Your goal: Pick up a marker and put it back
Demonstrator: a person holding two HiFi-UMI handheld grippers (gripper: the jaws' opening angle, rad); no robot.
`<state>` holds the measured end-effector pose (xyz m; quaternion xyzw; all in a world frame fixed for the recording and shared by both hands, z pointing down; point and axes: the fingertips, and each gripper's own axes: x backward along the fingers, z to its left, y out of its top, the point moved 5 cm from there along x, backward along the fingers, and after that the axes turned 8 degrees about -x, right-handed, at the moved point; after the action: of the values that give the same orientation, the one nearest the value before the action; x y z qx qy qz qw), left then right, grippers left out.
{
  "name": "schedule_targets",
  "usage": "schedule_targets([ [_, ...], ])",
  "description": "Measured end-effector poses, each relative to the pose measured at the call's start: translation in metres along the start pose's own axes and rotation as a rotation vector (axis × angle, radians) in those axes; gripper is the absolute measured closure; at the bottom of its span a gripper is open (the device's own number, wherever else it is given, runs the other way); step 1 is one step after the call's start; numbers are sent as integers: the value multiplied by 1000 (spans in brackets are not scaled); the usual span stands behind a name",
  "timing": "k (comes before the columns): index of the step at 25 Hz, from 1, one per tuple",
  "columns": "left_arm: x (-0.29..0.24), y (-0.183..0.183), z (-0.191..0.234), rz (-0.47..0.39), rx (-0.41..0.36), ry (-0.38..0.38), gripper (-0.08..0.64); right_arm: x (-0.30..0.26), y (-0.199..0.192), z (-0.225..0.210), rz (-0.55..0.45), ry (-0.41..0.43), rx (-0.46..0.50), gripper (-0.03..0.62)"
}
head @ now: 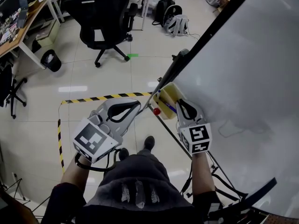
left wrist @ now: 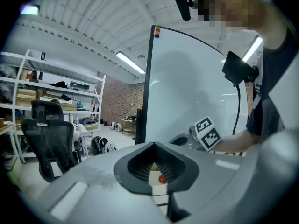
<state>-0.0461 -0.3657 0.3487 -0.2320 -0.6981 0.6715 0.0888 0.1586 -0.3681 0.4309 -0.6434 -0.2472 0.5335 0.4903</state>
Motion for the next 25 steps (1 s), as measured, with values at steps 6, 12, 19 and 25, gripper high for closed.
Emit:
schedule_targets([
  [6,-3,-1,3,4,-1,7,554,-5,3,1,5,16,7,552],
  [12,4,2,4,-10,-6,16,554,5,20,6,-38,19,31,527],
  [19,24,6,3,-33,-32,13,554,35,68,29,-163,29,85,522],
  [25,43,20,-3,-63,-47,21,554,79,129,68,-331,122,108,522],
])
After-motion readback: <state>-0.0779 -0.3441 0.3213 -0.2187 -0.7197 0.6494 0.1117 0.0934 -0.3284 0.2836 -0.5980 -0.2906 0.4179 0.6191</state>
